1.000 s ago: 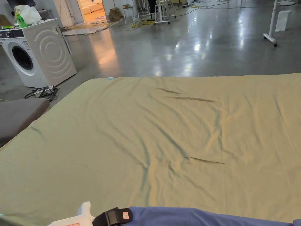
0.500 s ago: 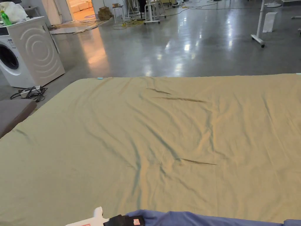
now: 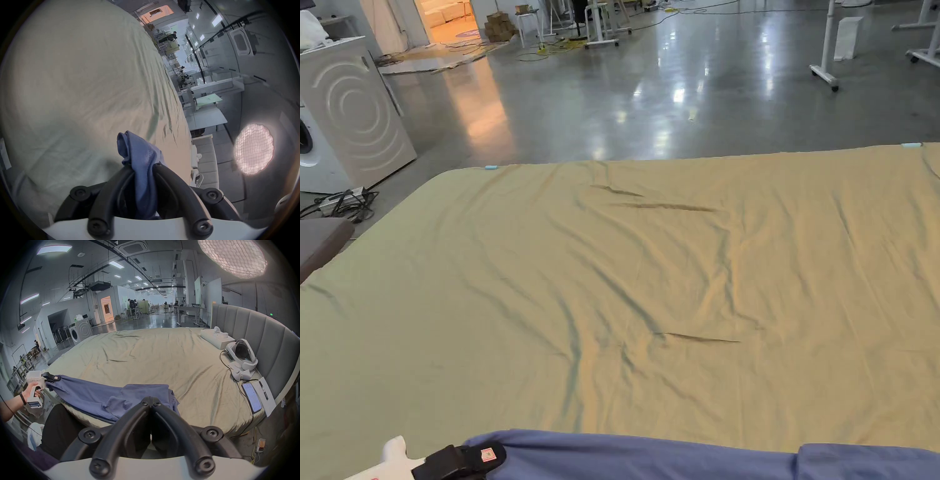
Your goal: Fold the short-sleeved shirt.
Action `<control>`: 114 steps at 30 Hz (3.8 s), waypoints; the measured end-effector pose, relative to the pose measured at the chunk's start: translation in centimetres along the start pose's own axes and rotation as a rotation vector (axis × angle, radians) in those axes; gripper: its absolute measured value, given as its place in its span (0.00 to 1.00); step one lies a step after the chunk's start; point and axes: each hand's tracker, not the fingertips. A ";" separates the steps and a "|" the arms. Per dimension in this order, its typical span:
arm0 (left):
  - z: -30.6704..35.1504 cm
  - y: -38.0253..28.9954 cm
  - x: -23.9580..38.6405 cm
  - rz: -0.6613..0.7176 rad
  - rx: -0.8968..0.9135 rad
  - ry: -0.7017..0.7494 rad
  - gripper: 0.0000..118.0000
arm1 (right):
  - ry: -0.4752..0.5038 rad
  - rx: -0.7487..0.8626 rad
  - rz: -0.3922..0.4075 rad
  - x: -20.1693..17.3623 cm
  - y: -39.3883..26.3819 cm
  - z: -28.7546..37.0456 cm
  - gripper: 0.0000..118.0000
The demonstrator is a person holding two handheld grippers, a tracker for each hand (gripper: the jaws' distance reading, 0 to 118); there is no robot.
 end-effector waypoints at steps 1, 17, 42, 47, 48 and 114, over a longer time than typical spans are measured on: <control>-0.3 -0.5 1.1 -0.013 -0.008 0.000 0.10 | 0.007 -0.002 -0.006 0.2 -0.2 -0.1 0.00; -18.8 -19.1 14.7 -0.346 -0.260 -0.051 0.10 | -0.025 0.024 -0.145 3.4 -1.9 2.7 0.00; -25.0 -27.7 15.9 -0.675 -0.511 0.181 0.05 | -0.021 -0.051 -0.179 5.0 -4.1 1.8 0.00; -20.4 -23.6 15.6 -0.466 -0.415 -0.058 0.08 | -0.030 -0.061 -0.133 4.4 -4.1 1.8 0.00; -18.9 -22.5 15.4 -0.439 -0.362 -0.098 0.16 | -0.024 -0.062 -0.134 4.4 -4.1 1.8 0.00; -18.2 -24.1 20.3 -0.534 -0.450 -0.035 0.13 | -0.004 -0.161 -0.228 5.9 -7.7 1.6 0.00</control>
